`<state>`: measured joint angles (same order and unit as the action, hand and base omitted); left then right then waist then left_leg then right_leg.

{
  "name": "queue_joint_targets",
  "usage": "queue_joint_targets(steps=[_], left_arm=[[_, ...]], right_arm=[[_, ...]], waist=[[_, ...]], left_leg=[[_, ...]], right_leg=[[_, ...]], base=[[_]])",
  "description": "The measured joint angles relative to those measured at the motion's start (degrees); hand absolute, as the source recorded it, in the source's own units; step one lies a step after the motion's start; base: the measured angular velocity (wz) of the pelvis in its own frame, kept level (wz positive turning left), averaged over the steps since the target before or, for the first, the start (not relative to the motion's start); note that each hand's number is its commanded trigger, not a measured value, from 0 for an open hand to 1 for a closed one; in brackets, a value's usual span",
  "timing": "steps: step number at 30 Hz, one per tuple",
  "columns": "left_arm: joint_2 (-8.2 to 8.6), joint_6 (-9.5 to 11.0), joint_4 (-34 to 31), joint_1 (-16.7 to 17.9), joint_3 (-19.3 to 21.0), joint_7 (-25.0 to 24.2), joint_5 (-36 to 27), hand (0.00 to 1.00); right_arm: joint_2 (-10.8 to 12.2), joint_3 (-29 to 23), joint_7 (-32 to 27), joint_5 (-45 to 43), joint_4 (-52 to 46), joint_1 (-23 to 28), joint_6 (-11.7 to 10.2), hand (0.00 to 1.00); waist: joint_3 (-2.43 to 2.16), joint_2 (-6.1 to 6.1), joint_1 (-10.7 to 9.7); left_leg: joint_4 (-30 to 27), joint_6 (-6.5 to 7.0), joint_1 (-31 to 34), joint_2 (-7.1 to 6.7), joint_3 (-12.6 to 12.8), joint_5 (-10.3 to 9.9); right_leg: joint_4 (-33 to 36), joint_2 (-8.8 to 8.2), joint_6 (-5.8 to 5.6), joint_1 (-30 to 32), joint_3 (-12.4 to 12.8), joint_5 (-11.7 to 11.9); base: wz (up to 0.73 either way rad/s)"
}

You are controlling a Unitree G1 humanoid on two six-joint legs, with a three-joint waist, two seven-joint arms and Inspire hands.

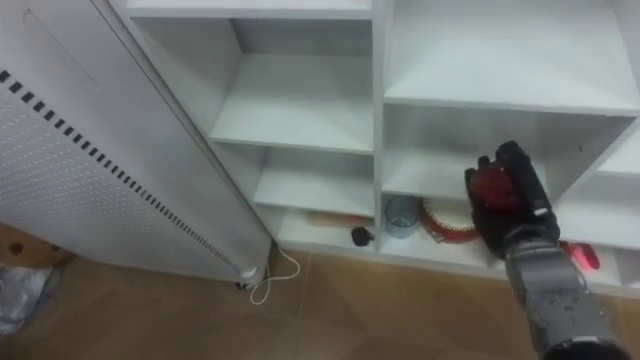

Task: Arrange fruit in the closet

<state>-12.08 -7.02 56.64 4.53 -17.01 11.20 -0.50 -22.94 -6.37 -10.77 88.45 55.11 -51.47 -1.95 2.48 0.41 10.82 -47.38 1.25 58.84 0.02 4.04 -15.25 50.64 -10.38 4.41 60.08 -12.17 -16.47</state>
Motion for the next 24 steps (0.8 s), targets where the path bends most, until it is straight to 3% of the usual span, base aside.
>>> queue_joint_targets(steps=[3, 7, 8, 9, 14, 24], left_arm=[[0.00, 0.0, 0.0, 0.3, 0.0, 1.2, 0.0, 0.00], [-0.02, 0.0, 0.0, 1.1, 0.0, 2.8, 0.2, 0.00], [-0.02, 0.1, 0.0, 1.3, 0.0, 3.3, 0.1, 0.00], [-0.02, 0.1, 0.0, 1.3, 0.0, 3.4, 0.1, 0.00], [-0.03, 1.6, 0.6, 1.6, 0.1, 4.4, 0.1, 0.00], [-0.03, 3.5, 2.4, 1.9, 0.0, 4.5, 0.1, 0.00]], right_arm=[[-0.7, -0.1, -3.1, -0.2, -0.4, -1.7, -0.2, 1.00], [-0.8, -1.4, -8.8, -0.2, -4.1, -1.8, -2.0, 0.98], [-0.8, -2.5, -10.4, -0.2, -5.3, -1.8, -2.7, 0.11], [-0.8, -3.0, -11.1, -0.2, -6.0, -1.8, -3.2, 0.00], [-0.8, -4.2, -16.5, 0.1, -9.5, -1.8, -6.3, 0.00], [-0.9, -4.6, -23.9, 0.1, -9.9, -1.8, -9.0, 0.00]], waist=[[-0.13, 0.22, 0.5], [-0.28, 0.45, 0.8], [-0.32, 0.51, 0.8], [-0.40, 0.63, 0.7], [-0.72, 1.03, 0.7], [-0.74, 1.05, 0.5]], left_leg=[[-2.0, 0.33, 1.4, -0.06, 0.2, -0.8], [-4.0, 0.82, 2.3, -0.19, 0.3, -1.5], [-4.1, 0.98, 2.3, -0.40, 0.3, -1.6], [-4.1, 1.05, 2.3, -0.53, 0.3, -1.7], [-4.4, 1.21, 2.2, -0.73, 0.5, -1.6], [-4.5, 1.21, 2.1, -0.72, 0.6, -1.6]], right_leg=[[1.9, -0.18, -0.10, 1.4, 0.3, -0.5], [3.7, -0.84, -0.33, 2.1, 0.4, -1.1], [4.1, -1.27, -0.49, 2.1, 0.4, -1.3], [4.3, -1.48, -0.56, 2.1, 0.4, -1.3], [4.6, -1.84, -0.69, 2.1, 0.4, -1.3], [4.9, -1.69, -0.68, 2.1, 0.6, -1.3]], base=[[0.00], [0.02], [0.08], [0.13], [0.02], [0.00]])
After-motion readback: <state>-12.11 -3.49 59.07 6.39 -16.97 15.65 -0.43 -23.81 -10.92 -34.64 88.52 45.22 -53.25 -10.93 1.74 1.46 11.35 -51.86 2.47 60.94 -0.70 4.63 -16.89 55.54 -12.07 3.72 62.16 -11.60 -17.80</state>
